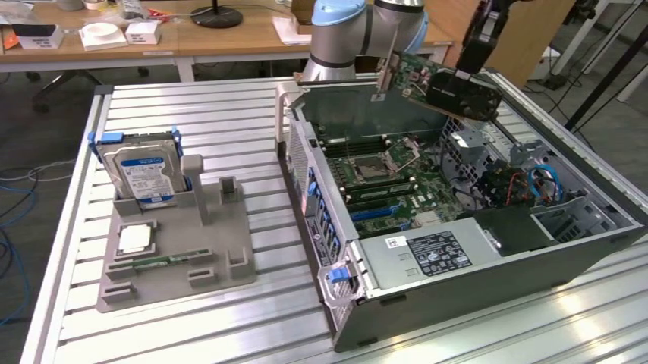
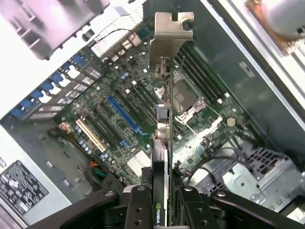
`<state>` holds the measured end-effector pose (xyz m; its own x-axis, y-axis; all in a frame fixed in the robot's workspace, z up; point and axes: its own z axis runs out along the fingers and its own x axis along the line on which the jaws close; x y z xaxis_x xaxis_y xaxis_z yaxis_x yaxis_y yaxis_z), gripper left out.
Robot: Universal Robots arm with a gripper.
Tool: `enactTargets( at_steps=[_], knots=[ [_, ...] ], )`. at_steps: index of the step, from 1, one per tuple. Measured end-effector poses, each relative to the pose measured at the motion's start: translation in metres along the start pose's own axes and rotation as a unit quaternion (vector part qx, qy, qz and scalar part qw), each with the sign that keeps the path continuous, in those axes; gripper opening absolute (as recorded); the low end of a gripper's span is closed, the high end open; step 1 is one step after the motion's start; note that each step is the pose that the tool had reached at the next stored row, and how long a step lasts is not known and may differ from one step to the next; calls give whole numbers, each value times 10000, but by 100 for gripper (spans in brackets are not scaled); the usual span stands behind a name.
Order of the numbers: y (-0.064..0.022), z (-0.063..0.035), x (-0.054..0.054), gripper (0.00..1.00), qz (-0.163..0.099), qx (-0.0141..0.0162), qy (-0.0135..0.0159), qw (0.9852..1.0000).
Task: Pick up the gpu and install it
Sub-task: 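Insert the gpu into the slot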
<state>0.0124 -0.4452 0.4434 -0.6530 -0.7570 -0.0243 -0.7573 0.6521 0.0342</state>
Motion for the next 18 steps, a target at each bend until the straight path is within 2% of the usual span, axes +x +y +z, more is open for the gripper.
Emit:
enactTargets(
  at_steps=[5, 9, 13, 18],
  knots=[
    [0, 0, 0, 26, -454, -11, 16, 9990],
    [0, 0, 0, 26, -822, -20, 28, 9966],
    [0, 0, 0, 26, -1179, -29, 40, 9930],
    [0, 0, 0, 26, -1621, -39, 56, 9867]
  ],
)
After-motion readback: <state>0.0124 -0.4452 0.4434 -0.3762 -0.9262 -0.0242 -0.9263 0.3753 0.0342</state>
